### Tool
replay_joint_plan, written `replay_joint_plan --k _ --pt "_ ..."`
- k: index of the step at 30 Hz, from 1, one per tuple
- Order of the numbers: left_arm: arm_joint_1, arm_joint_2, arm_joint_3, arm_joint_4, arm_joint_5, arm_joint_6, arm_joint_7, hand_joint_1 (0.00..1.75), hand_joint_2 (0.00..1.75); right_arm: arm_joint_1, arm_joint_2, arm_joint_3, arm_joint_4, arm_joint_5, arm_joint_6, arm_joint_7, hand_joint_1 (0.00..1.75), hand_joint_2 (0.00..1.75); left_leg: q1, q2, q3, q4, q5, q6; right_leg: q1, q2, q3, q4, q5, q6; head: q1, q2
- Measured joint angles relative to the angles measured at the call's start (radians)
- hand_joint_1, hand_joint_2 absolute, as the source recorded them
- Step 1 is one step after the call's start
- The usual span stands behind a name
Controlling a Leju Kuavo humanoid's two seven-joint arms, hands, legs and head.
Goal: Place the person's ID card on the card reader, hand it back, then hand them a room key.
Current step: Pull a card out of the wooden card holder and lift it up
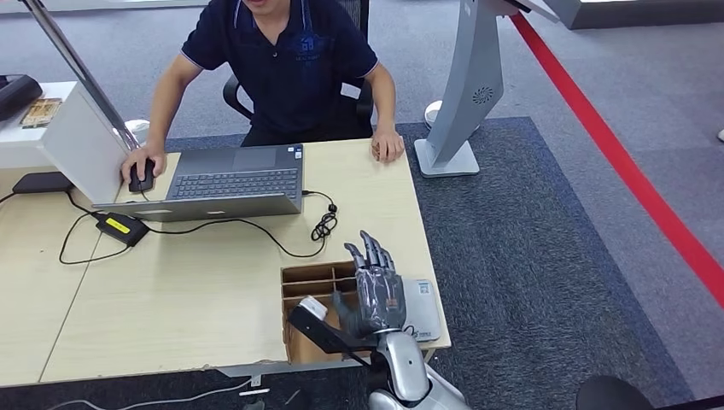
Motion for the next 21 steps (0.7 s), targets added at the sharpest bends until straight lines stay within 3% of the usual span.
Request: replay_joint_plan --k 9,21 --pt "-0.010 -0.031 -0.084 0.000 0.004 -0.009 -0.011 0.00 0.00 0.001 -0.004 -0.025 -0.001 0.010 0.000 0.001 0.44 1.75 0.001 0.000 -0.001 0.000 0.000 0.000 0.001 0.000 -0.001 0.000 0.000 0.000 0.000 0.000" --pt "-0.016 -0.039 -0.123 0.000 -0.009 -0.017 -0.012 0.00 0.00 0.003 -0.008 -0.036 -0.003 0.011 0.001 0.001 0.46 1.75 0.002 0.000 -0.001 0.000 0.000 0.000 0.002 0.000 -0.001 0.001 0.000 0.000 0.000 0.000"
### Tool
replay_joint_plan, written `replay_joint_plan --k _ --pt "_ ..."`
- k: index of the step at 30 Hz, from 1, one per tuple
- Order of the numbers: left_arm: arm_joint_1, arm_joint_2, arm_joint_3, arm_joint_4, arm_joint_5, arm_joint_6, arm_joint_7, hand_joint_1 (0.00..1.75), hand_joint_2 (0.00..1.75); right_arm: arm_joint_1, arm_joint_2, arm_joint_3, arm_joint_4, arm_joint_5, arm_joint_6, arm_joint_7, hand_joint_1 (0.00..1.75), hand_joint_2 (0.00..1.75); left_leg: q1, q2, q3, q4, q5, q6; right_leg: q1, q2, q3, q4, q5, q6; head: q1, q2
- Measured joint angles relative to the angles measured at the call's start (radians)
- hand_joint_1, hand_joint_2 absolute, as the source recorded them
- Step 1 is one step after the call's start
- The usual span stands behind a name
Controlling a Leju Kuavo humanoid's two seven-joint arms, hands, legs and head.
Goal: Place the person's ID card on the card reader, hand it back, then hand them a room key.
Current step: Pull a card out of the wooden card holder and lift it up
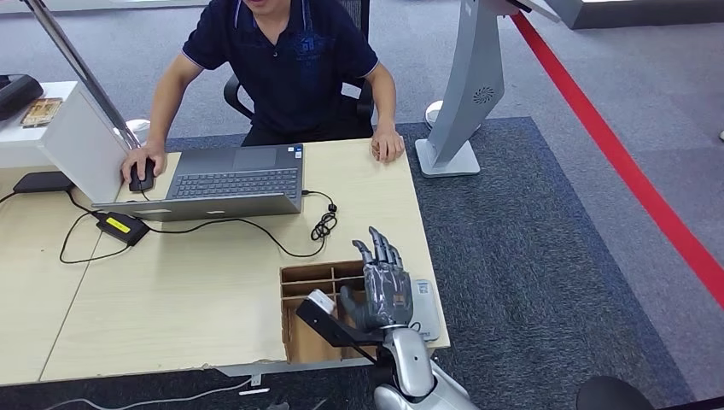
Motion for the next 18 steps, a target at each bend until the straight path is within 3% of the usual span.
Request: replay_joint_plan --k 18 --pt "-0.009 -0.003 -0.007 0.000 -0.025 -0.009 -0.006 0.00 0.00 0.002 -0.005 -0.016 -0.019 0.014 0.015 0.013 0.48 1.75 0.000 0.000 0.000 0.000 0.000 0.000 0.000 0.000 0.000 0.000 0.000 0.000 0.000 0.000"
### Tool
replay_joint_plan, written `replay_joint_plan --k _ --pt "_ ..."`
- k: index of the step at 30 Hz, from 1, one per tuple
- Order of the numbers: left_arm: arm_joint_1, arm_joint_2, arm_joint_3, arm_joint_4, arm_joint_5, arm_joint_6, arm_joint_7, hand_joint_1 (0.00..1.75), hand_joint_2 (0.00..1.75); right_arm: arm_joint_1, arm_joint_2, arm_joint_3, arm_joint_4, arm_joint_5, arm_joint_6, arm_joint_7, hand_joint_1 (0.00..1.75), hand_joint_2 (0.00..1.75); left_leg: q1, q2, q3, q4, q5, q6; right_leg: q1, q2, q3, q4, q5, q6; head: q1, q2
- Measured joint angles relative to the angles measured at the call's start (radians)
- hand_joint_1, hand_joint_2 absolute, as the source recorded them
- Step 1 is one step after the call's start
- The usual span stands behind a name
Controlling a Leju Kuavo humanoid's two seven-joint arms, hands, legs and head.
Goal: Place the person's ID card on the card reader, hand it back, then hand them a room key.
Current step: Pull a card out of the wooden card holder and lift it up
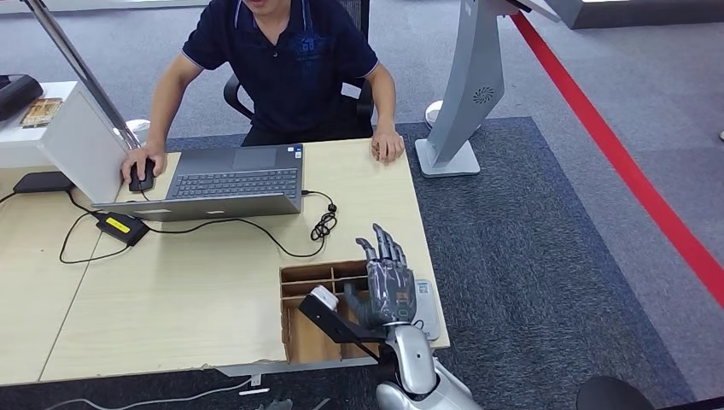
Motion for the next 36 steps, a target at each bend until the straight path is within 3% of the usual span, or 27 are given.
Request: replay_joint_plan --k 36 --pt "-0.002 0.001 0.000 0.003 -0.013 -0.021 0.004 0.00 0.00 0.013 -0.002 -0.001 0.000 -0.015 -0.001 0.000 0.45 1.75 0.000 0.000 0.000 0.000 0.000 0.000 0.000 0.000 0.000 0.000 0.000 0.000 0.000 0.000"
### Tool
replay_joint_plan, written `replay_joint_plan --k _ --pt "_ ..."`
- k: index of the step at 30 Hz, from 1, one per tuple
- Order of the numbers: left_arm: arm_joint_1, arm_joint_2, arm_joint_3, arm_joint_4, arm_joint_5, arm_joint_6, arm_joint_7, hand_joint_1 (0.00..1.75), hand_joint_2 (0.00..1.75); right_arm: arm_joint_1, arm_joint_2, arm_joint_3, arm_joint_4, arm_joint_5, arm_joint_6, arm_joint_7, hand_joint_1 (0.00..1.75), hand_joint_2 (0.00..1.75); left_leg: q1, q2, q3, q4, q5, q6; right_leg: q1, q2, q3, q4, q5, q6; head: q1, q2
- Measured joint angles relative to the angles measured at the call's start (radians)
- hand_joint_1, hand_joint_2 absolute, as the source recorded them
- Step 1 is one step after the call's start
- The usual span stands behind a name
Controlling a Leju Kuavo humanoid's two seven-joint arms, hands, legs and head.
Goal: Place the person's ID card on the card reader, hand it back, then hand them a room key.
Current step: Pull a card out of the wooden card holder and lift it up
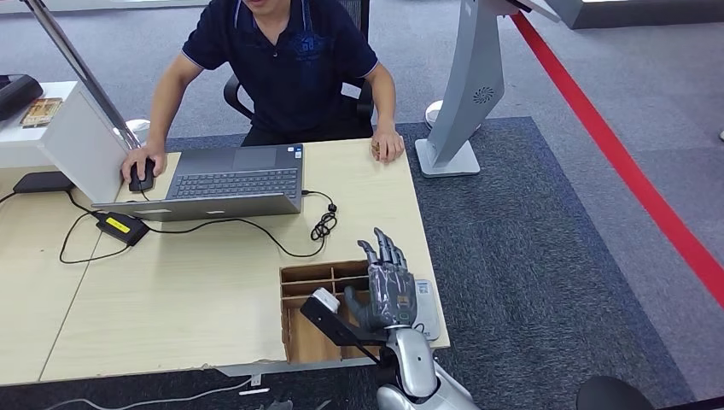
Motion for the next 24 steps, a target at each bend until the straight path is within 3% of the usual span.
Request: replay_joint_plan --k 6,12,24 --pt "0.000 0.001 0.000 0.000 -0.002 -0.003 0.001 0.00 0.00 0.004 0.000 0.000 0.000 -0.003 -0.001 0.000 0.50 1.75 0.000 0.000 0.000 0.000 0.000 0.000 0.000 0.000 0.000 0.000 0.000 0.000 0.000 0.000" --pt "0.000 0.001 0.000 0.000 -0.002 -0.003 0.003 0.00 0.00 0.005 0.000 0.000 0.000 -0.004 -0.001 -0.001 0.81 1.75 0.000 0.000 0.000 0.000 0.000 0.000 0.000 0.000 0.000 0.000 0.000 0.000 0.000 0.000" --pt "0.000 0.001 0.000 0.000 -0.005 -0.004 0.003 0.00 0.00 0.006 0.000 0.000 0.000 -0.004 -0.002 -0.003 0.79 1.75 0.000 0.000 0.000 0.000 0.000 0.000 0.000 0.000 0.000 0.000 0.000 0.000 0.000 0.000"
